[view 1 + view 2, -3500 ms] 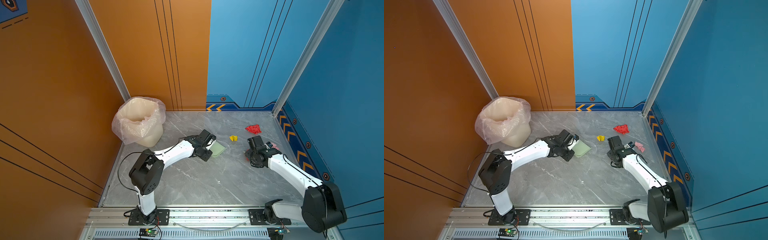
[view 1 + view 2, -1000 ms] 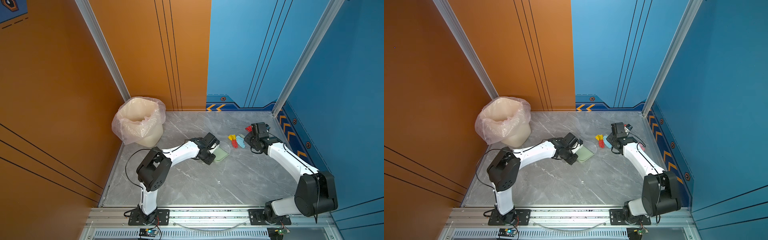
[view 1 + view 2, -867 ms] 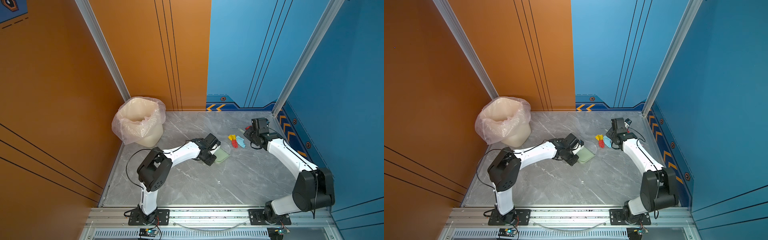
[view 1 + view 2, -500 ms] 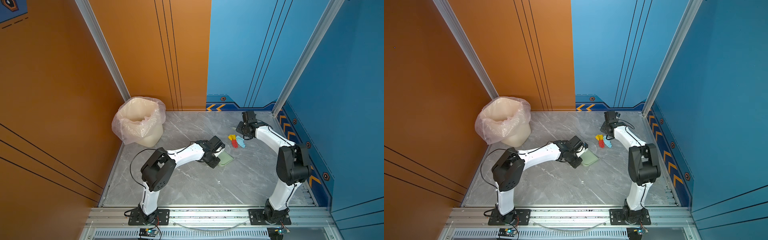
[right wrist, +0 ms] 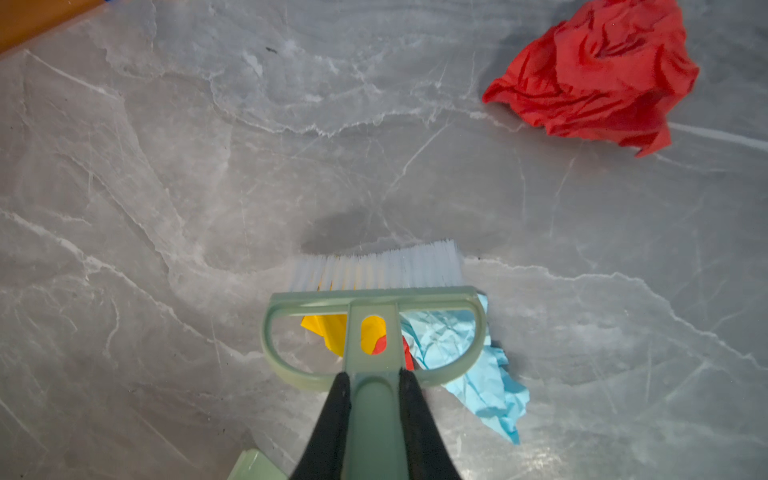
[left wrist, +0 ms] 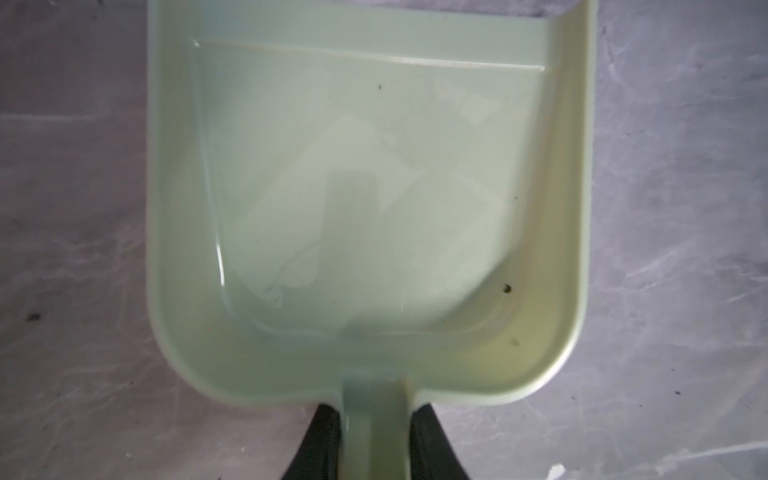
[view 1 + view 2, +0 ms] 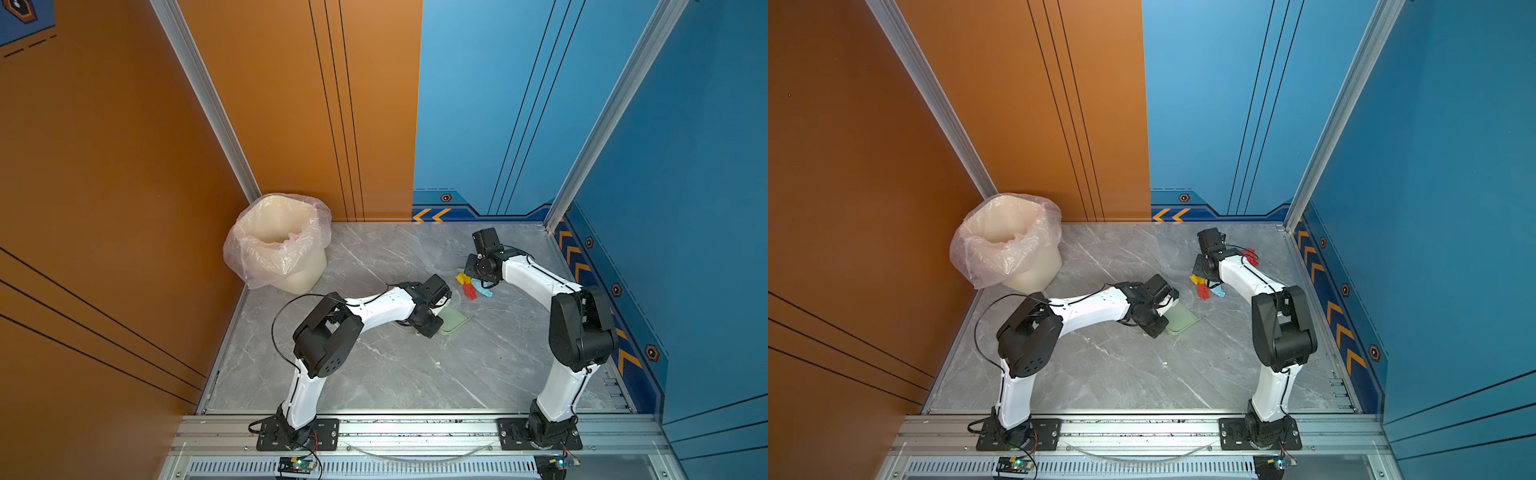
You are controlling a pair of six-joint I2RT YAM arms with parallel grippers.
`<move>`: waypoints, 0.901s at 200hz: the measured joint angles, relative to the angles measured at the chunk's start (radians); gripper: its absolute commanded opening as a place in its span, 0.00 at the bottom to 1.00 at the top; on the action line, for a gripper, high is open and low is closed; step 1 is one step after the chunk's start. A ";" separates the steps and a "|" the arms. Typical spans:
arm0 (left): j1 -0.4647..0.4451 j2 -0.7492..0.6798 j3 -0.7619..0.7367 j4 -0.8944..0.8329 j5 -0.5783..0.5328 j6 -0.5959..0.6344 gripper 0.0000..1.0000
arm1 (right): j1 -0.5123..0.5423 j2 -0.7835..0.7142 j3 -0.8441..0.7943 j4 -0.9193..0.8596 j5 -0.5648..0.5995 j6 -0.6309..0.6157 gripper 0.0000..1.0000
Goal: Sweep away the paper scraps from the table
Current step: 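Sweep the gathered scraps toward the dustpan with the right brush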
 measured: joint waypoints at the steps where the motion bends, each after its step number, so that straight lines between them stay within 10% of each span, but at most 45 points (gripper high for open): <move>1: 0.000 0.000 0.000 0.000 0.000 0.000 0.00 | 0.001 -0.002 -0.002 0.000 0.000 0.000 0.00; 111: -0.010 0.004 0.004 0.000 -0.016 -0.011 0.00 | 0.088 -0.220 -0.134 -0.008 -0.007 0.080 0.00; 180: -0.011 0.004 0.004 0.000 -0.018 -0.011 0.00 | -0.028 -0.349 -0.171 -0.068 0.212 0.174 0.00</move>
